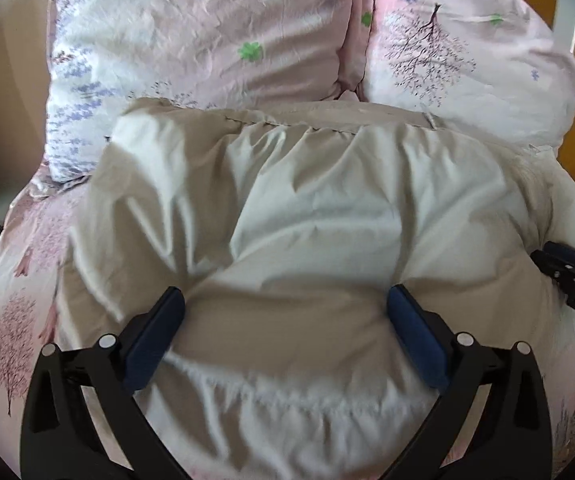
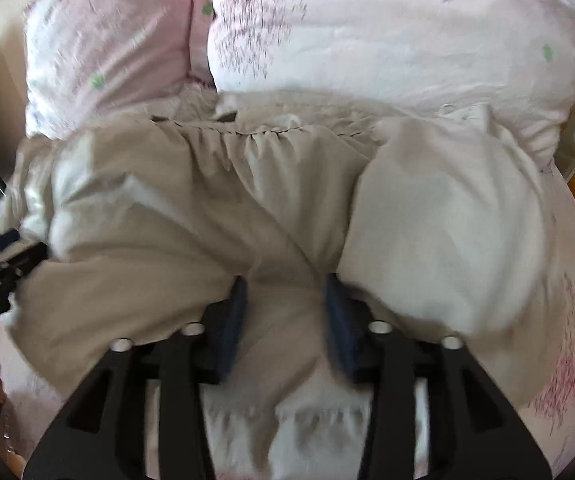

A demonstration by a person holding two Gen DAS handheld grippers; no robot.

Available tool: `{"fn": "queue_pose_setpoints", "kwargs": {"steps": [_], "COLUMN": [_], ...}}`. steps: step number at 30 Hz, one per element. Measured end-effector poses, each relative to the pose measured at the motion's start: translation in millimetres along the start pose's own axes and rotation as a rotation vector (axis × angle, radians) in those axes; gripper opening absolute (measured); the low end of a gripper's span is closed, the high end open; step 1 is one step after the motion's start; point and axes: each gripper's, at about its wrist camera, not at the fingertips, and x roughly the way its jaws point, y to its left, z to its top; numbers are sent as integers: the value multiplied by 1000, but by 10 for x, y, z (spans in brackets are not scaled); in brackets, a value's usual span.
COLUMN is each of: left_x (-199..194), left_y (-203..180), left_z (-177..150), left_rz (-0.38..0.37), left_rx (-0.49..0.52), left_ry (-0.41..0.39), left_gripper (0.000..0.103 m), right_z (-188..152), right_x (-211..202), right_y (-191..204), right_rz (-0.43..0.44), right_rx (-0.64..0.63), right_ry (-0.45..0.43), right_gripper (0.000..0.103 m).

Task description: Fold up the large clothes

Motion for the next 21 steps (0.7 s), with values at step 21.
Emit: {"fn": "queue_pose_setpoints", "kwargs": {"steps": [21], "left_x": [-403], "left_y": [958], "left_z": [-804], "left_rz": [-269], "left_rx": [-404], "left_ry": [55], "left_gripper": [101], "right_z": [-1048], "right_x": [-310], "right_y": [-1691], "right_rz": [341], "right_rx": [918], "right_ry": [-52], "right_gripper": [77]}}
